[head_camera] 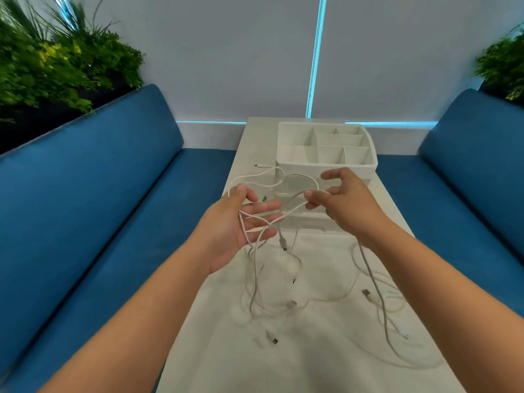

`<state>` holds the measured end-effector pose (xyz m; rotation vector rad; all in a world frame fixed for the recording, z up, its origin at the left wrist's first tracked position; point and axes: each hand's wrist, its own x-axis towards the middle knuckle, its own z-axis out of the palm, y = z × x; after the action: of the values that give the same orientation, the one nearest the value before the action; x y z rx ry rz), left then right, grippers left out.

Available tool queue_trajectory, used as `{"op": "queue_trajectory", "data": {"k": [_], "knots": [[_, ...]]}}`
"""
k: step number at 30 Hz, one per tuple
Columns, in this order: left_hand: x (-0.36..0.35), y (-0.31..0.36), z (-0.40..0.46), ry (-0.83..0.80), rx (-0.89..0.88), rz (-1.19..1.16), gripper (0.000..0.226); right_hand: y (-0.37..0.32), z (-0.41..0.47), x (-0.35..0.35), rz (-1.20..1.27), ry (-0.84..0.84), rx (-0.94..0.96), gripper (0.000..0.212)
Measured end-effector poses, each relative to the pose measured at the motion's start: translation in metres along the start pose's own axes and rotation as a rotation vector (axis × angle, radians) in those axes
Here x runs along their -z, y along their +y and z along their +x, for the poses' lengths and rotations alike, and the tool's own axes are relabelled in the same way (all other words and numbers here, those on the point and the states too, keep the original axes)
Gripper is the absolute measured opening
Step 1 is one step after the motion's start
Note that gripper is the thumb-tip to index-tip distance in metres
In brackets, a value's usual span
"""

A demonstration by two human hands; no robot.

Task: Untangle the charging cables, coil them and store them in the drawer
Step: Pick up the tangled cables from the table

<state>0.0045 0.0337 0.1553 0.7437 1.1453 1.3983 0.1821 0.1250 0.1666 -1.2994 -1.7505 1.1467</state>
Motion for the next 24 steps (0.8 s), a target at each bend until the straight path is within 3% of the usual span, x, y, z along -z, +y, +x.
{"op": "queue_trajectory", "data": {"k": [4, 7, 10, 14, 19, 24], "knots": [[0.012, -0.001, -0.004, 0.042, -0.009, 0.051, 0.032, 0.0, -0.005, 0.002, 0.02, -0.028, -0.007, 0.047], [0.016, -0.008, -0.002, 0.125, -0.043, 0.01, 0.032, -0.003, -0.006, 0.007, 0.013, 0.018, -0.086, 0.036], [0.015, -0.013, -0.002, 0.156, -0.055, -0.09, 0.027, -0.009, -0.002, 0.019, 0.22, 0.106, -0.19, 0.017], [0.007, -0.019, 0.0, 0.147, -0.076, -0.132, 0.021, -0.029, 0.0, 0.033, 0.533, 0.062, -0.216, 0.018], [-0.014, -0.02, 0.006, 0.058, -0.066, 0.03, 0.03, -0.068, 0.002, 0.033, 0.674, -0.119, -0.105, 0.02], [-0.049, -0.024, 0.009, -0.154, -0.09, 0.187, 0.049, -0.115, -0.006, 0.021, 0.766, -0.253, -0.041, 0.02]]}}
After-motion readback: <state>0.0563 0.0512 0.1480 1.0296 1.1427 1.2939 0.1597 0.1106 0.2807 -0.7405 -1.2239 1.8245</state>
